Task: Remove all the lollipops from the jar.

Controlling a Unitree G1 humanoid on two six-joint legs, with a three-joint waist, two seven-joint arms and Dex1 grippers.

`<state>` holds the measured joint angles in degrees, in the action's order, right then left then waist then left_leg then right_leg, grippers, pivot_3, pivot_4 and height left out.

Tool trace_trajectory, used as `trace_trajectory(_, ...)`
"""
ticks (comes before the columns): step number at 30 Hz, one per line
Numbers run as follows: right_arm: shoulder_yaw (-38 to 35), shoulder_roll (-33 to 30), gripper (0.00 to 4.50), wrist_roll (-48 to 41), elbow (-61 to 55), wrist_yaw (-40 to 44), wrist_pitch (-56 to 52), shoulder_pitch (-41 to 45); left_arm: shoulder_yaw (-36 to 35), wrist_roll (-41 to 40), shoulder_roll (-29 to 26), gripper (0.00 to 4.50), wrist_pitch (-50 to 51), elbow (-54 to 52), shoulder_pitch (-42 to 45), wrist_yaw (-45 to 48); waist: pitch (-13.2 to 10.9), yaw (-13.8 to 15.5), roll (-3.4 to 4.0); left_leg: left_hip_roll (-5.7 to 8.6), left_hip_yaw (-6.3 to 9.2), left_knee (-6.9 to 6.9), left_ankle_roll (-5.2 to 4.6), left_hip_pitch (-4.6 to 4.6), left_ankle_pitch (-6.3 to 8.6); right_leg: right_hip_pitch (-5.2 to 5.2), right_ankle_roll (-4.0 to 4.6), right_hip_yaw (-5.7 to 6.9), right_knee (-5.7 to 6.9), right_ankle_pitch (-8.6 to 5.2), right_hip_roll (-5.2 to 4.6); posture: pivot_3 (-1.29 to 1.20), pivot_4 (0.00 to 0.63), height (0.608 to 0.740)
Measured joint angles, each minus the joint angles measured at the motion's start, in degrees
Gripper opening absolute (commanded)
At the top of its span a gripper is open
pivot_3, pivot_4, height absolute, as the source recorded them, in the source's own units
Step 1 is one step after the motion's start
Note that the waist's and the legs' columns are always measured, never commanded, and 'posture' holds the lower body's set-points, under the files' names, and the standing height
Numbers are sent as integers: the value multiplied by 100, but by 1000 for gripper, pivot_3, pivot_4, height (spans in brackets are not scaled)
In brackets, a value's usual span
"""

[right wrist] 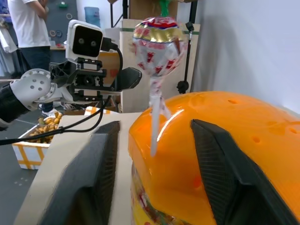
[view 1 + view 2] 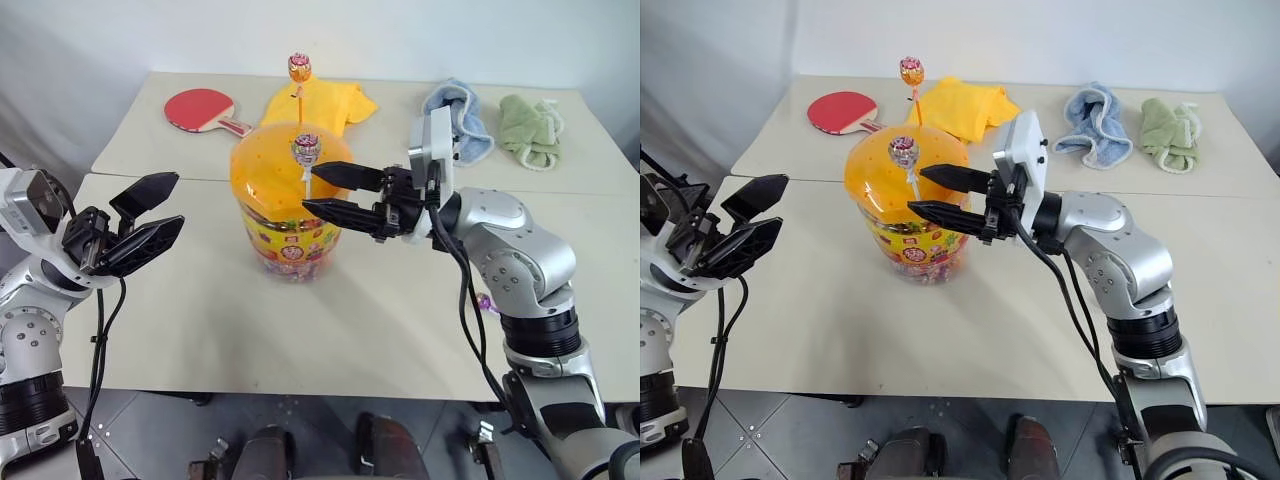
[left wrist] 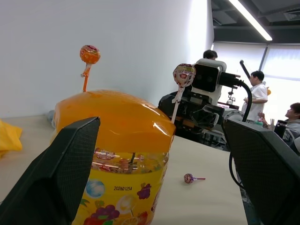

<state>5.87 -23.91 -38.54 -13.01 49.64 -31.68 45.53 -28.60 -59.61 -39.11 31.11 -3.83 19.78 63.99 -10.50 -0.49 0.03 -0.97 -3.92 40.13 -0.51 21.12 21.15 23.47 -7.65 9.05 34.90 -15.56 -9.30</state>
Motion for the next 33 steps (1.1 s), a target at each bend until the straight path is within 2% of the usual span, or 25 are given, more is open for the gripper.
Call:
trace_trajectory(4,41,51,75,82,43,-1,-47,110,46,7,24,4500,-17,1,15,0,0,-32,0,1,1,0,0,1,0,0,0,0,0,0,0,0,150,740)
trace_trajectory(10,-194,335,32,-88,208,-44,-56,170,77,10,54,4500,-62,-6,140,5,0,-66,0,0,3,0,0,1,0,0,0,1,1,0,0,0,150,740)
trace_trajectory(15,-1419,621,32,-1281,430,-720,-389,555,178,2,164,4500,-129,-105,223,155,0,-96,0,1,6,-1,0,1,0,-1,0,2,4,0,0,0,150,740)
trace_trajectory(17,-1832,58,32,-1688,432,-809,-762,550,287,-2,145,4500,-115,-255,258,299,0,-77,0,3,16,-5,-1,4,1,-2,0,4,2,0,-1,0,150,740)
trace_trajectory(20,-2093,-1336,32,-1502,475,-615,-1125,23,480,72,-20,4500,-128,-395,318,553,-1,-19,-2,6,11,-11,-7,8,5,-1,0,3,-10,0,-2,0,150,740)
trace_trajectory(22,-2070,-2446,32,-899,609,-317,-1157,-668,715,363,-321,4500,-258,-495,308,916,-1,40,-2,6,-5,-17,-9,9,8,0,-1,1,-25,0,-2,0,150,740)
trace_trajectory(26,-1785,-3797,32,463,1002,210,-591,-2209,1048,1110,-586,4500,-872,-443,70,1497,0,48,0,1,-35,-19,-9,2,7,0,-2,-2,-40,0,-2,0,150,740)
trace_trajectory(29,-1616,-4109,32,1266,1386,427,-69,-3178,1253,1492,-623,4500,-1202,-226,-113,1801,0,18,0,-7,-68,-11,-12,-4,3,3,-1,-10,-45,0,-2,0,150,740)
trace_trajectory(32,-1585,-3992,32,1441,1547,539,170,-3503,1293,1510,-622,4500,-1282,-212,-84,1823,0,-3,1,-13,-78,-6,-12,-15,2,2,-1,-20,-40,0,-2,0,150,740)
trace_trajectory(33,-1587,-3939,245,1463,1578,587,250,-3547,1294,1511,-622,4500,-1296,-212,-76,1821,0,4,1,-13,-77,-6,-12,-15,2,2,-1,-20,-38,0,-2,0,150,740)
